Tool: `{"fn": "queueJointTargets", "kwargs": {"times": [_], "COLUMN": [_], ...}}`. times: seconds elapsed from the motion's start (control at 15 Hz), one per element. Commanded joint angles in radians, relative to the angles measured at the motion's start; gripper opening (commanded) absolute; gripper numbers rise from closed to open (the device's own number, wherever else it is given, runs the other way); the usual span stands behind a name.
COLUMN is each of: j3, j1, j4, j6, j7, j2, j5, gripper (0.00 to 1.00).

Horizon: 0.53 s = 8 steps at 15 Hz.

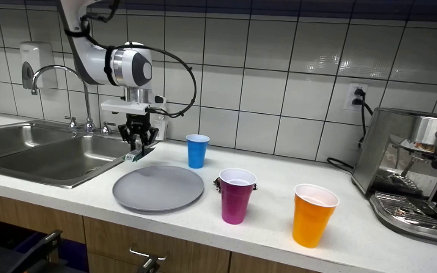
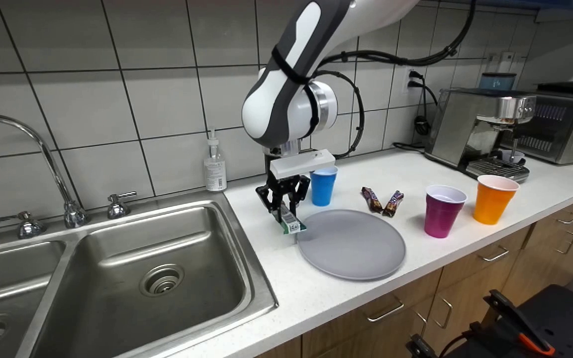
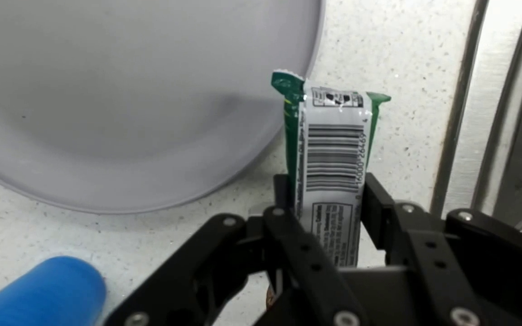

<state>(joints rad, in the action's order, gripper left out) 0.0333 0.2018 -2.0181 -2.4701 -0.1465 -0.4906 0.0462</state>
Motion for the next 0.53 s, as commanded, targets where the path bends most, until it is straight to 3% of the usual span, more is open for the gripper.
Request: {"fn": "queueJointTargets", "kwargs": {"times": [0.0, 0.47], "j3": [0.001, -0.003], "j1": [0.021, 0.042], "j4": [0.087, 0.175], "j6": [0.041, 0.055], "j7": [-0.047, -0.108], "j2": [-0.069, -0.160], "j5": [0.016, -0.009], "gripper": [0.15, 0.15]}}
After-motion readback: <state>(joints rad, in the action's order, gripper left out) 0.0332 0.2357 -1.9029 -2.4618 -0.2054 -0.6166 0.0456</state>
